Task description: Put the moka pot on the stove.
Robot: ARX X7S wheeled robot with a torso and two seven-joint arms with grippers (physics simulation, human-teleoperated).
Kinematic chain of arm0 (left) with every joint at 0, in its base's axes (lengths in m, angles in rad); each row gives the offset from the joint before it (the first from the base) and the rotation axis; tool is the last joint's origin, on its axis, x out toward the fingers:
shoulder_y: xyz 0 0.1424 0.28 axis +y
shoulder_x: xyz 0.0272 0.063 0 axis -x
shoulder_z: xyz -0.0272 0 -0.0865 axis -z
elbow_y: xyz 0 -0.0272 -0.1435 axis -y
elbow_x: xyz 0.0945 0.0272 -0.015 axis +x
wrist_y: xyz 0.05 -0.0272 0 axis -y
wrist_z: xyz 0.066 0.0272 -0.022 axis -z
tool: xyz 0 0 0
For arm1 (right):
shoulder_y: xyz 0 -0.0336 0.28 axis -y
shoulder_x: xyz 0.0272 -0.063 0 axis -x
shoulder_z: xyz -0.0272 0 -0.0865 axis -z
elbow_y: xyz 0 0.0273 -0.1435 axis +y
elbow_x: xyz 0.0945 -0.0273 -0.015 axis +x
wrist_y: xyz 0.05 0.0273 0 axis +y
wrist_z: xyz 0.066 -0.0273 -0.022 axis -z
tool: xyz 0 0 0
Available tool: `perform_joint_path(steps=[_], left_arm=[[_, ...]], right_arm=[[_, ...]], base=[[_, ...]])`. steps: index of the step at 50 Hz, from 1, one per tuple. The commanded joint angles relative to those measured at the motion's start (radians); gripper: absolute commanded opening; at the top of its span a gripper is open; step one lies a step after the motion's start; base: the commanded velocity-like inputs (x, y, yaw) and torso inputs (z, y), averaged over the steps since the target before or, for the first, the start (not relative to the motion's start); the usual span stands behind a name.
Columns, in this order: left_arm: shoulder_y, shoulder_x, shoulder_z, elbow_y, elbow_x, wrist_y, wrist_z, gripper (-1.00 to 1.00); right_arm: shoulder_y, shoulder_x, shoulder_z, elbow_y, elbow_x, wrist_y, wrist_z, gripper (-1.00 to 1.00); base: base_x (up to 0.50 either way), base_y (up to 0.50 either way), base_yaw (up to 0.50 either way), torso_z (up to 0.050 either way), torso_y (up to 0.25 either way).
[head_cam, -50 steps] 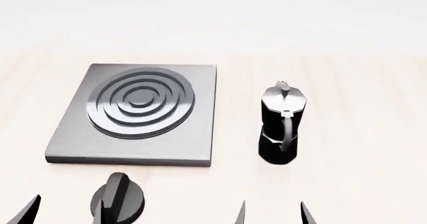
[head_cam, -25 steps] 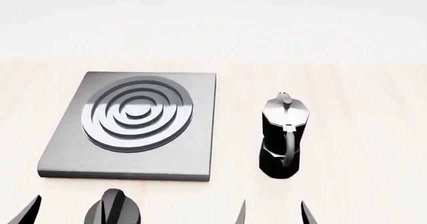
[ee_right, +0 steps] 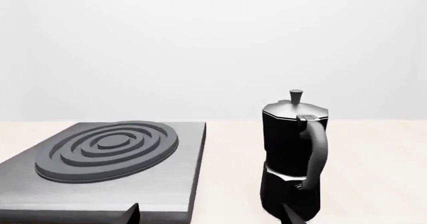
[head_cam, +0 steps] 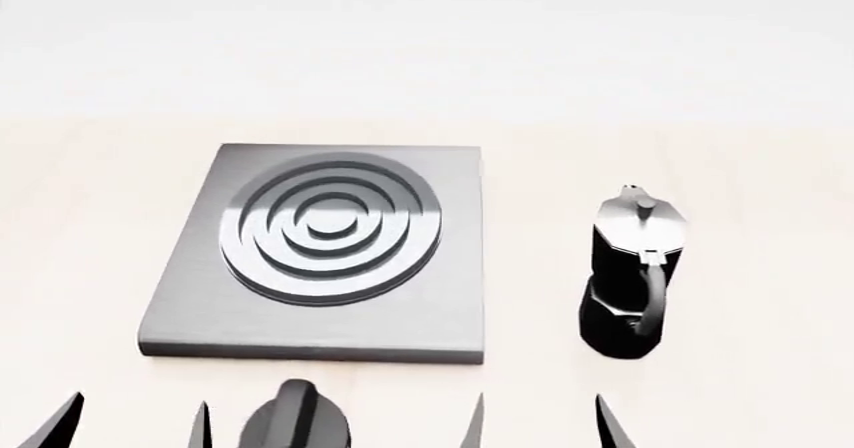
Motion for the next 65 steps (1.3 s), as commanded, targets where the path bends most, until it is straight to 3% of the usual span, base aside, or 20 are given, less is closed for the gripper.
perform_joint_path(steps=[1, 37, 65], left_arm=[[0.001, -0.006, 0.007, 0.003, -0.004, 0.001, -0.007, 1.0], [-0.001, -0.022, 0.027, 0.002, -0.016, 0.007, -0.024, 1.0], [-0.01, -0.033, 0.042, -0.001, -0.013, -0.014, -0.048, 1.0]], right_arm=[[-0.001, 0.004, -0.005, -0.005, 0.007, -0.006, 0.006, 1.0], [-0.002, 0.018, -0.02, -0.001, 0.023, -0.013, 0.028, 1.0], [0.008, 0.023, -0.032, 0.029, 0.043, -0.026, 0.03, 1.0]], base=[[0.0, 0.23, 0.0, 0.0, 0.0], [0.0, 0.22, 0.0, 0.0, 0.0], [0.0, 0.01, 0.0, 0.0, 0.0]])
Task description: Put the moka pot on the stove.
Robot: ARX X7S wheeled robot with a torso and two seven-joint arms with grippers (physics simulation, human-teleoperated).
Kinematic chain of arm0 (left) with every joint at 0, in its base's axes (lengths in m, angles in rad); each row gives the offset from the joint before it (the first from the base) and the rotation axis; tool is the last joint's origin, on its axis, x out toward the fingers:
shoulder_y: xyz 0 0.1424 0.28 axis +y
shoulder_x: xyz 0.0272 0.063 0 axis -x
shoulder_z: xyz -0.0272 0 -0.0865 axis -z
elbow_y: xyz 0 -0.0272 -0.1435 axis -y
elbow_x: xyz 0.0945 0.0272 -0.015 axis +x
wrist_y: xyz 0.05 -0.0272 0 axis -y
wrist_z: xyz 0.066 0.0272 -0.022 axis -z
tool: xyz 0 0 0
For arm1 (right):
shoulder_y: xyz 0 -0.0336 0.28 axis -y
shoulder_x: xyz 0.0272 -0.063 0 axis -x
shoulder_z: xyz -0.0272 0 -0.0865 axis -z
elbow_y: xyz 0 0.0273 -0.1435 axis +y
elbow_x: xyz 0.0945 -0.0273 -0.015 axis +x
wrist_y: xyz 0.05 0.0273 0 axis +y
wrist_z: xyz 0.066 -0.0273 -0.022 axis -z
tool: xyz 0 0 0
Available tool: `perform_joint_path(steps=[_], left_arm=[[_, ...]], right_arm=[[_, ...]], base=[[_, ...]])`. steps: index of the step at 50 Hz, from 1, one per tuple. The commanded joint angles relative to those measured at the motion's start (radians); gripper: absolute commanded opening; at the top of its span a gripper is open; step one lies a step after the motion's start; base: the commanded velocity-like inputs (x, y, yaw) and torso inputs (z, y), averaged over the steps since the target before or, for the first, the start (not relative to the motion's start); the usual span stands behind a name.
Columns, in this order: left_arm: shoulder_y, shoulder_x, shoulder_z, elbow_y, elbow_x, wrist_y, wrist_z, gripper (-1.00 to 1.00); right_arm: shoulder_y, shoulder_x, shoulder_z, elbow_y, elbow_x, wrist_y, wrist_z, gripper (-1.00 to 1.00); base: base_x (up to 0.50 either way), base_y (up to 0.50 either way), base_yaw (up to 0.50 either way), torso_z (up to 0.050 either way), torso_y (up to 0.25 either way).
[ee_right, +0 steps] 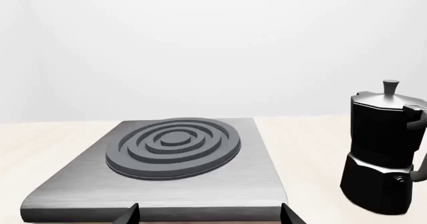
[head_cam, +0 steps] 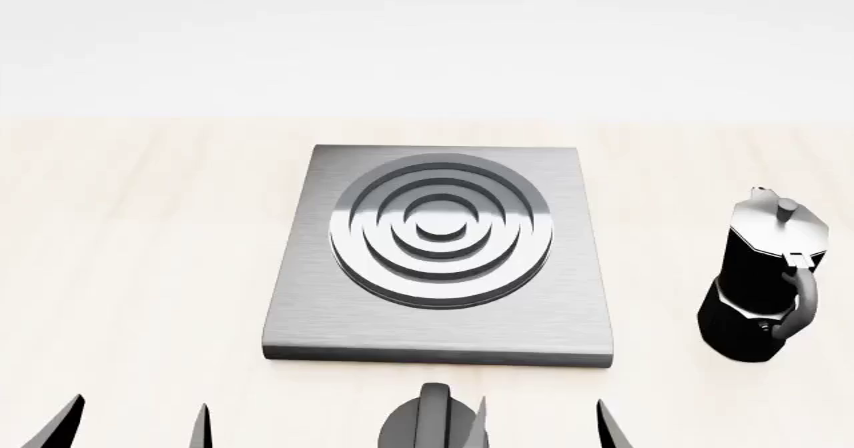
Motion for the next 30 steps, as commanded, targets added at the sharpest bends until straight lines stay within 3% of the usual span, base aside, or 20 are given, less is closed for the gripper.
perform_joint_path(steps=[1, 25, 27, 30], left_arm=[[0.003, -0.005, 0.003, 0.006, -0.034, 0.001, 0.012, 1.0], [0.006, -0.017, 0.01, 0.0, -0.037, 0.005, 0.001, 1.0], [0.006, -0.017, 0.01, -0.002, -0.038, 0.007, 0.001, 1.0], [0.006, -0.018, 0.011, 0.0, -0.041, 0.006, 0.0, 1.0]], right_arm=[[0.003, 0.003, -0.006, 0.007, 0.002, 0.002, 0.007, 1.0], [-0.01, 0.028, -0.009, -0.039, -0.047, 0.051, 0.079, 1.0], [0.139, 0.127, 0.071, -0.274, 0.095, 0.351, 0.079, 1.0], [0.165, 0.139, 0.082, -0.271, 0.109, 0.421, 0.071, 1.0]], base=[[0.0, 0.0, 0.0, 0.0, 0.0], [0.0, 0.0, 0.0, 0.0, 0.0], [0.0, 0.0, 0.0, 0.0, 0.0], [0.0, 0.0, 0.0, 0.0, 0.005]])
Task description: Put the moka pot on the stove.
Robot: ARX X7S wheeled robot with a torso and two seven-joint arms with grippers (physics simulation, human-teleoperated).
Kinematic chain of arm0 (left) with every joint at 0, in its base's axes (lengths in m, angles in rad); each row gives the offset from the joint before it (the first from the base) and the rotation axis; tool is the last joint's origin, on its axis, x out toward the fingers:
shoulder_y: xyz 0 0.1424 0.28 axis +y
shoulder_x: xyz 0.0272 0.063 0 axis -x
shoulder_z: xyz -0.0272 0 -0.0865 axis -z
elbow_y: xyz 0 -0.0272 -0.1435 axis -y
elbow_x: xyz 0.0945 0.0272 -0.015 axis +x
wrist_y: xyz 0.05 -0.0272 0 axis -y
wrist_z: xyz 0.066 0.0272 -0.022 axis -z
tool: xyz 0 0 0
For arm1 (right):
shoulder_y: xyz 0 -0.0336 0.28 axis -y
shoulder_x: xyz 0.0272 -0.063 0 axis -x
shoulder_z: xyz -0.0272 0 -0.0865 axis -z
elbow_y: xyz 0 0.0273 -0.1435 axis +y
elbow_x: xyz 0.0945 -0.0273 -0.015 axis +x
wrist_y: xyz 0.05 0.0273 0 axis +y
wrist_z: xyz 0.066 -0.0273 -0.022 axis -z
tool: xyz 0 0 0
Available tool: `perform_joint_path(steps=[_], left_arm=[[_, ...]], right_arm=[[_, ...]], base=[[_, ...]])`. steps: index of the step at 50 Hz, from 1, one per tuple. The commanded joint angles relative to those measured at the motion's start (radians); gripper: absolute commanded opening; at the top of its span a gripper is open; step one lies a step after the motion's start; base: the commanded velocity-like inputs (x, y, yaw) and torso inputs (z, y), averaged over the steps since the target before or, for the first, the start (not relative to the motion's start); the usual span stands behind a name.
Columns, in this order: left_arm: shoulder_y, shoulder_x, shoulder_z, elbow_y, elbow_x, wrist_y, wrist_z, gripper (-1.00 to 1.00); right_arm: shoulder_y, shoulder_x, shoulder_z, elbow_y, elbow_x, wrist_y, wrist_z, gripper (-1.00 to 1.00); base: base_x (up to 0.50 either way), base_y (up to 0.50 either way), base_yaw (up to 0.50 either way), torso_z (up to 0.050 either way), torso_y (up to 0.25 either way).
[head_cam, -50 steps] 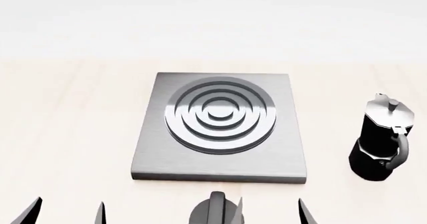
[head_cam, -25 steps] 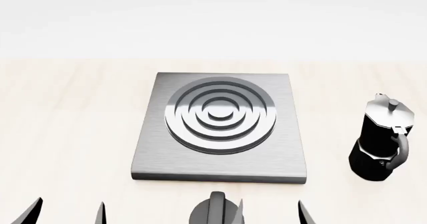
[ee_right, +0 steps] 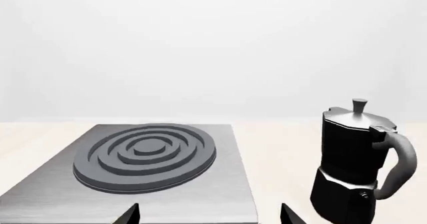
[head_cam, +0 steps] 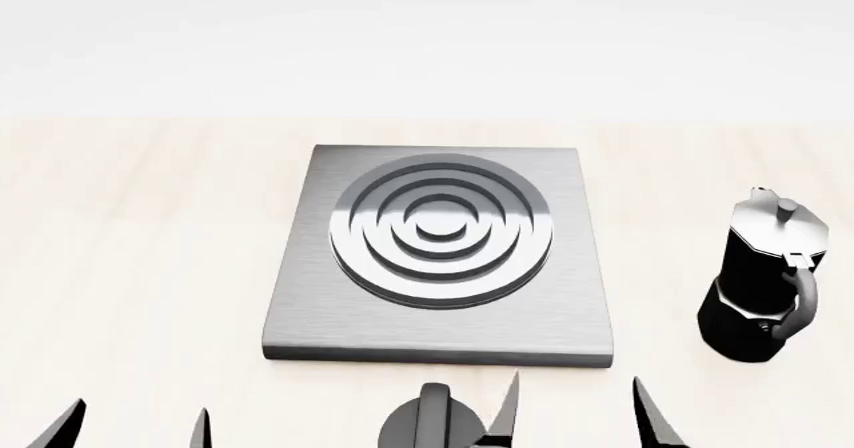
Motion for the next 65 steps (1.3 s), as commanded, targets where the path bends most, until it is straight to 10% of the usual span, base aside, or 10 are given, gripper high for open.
perform_joint_path(steps=[1, 65], left_arm=[[0.002, -0.004, 0.003, 0.0, -0.009, 0.002, -0.002, 1.0], [-0.005, -0.027, 0.018, 0.016, -0.038, -0.012, -0.027, 1.0]], right_arm=[[0.129, 0.09, 0.065, -0.188, 0.098, 0.29, 0.012, 1.0], [0.301, 0.276, 0.286, -0.09, 0.235, 0.438, -0.078, 1.0]], base=[[0.0, 0.0, 0.0, 0.0, 0.0], [0.0, 0.0, 0.0, 0.0, 0.0]])
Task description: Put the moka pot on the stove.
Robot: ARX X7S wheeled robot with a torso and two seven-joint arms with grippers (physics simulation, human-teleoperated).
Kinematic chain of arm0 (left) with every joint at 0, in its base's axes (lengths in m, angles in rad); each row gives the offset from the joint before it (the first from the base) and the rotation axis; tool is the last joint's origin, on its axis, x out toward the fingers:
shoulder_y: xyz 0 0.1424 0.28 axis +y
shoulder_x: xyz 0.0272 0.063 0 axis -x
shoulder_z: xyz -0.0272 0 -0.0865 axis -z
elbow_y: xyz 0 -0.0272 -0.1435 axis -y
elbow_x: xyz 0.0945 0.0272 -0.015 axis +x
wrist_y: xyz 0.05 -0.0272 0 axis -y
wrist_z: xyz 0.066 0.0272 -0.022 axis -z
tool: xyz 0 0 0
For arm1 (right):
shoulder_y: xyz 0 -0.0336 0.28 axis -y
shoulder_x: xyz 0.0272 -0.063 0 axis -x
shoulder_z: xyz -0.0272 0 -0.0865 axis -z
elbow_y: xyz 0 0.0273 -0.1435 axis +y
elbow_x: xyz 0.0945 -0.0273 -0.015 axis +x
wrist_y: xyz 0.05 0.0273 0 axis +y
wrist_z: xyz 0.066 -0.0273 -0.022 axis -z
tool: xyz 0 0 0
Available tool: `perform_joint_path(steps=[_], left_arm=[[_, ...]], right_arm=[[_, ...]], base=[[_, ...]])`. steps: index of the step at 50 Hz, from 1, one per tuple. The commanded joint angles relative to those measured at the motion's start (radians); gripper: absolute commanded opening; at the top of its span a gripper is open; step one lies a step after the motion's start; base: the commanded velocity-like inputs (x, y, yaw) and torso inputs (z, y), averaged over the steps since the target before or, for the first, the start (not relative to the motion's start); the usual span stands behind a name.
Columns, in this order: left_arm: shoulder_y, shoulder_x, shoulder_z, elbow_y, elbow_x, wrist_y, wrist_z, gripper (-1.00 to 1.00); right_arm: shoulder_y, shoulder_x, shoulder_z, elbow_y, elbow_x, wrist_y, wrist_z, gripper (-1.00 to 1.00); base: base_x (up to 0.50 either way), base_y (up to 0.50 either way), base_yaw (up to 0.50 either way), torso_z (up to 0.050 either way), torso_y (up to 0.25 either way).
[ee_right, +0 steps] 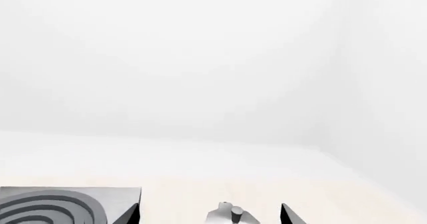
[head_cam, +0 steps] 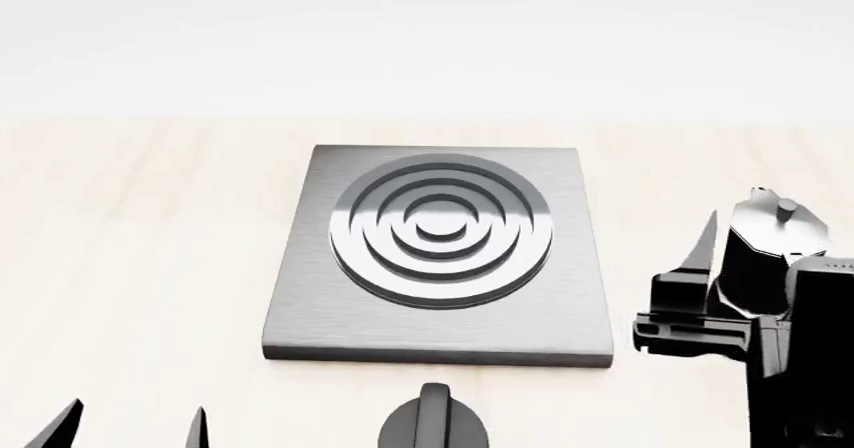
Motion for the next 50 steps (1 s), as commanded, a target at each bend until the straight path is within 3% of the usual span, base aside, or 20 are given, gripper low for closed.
perform_joint_path(steps=[1, 23, 50], left_arm=[[-0.003, -0.004, 0.002, 0.0, -0.002, -0.001, -0.005, 1.0], [-0.006, -0.011, 0.007, 0.006, -0.007, -0.003, -0.014, 1.0], [-0.005, -0.018, 0.018, 0.006, -0.007, -0.001, -0.022, 1.0]], right_arm=[[0.029, 0.008, 0.049, 0.115, 0.062, -0.009, -0.062, 1.0], [0.042, 0.015, 0.114, 0.328, 0.122, -0.063, -0.16, 1.0], [0.085, -0.018, 0.06, 0.477, 0.095, -0.117, -0.221, 1.0]], base=[[0.0, 0.0, 0.0, 0.0, 0.0], [0.0, 0.0, 0.0, 0.0, 0.0], [0.0, 0.0, 0.0, 0.0, 0.0]])
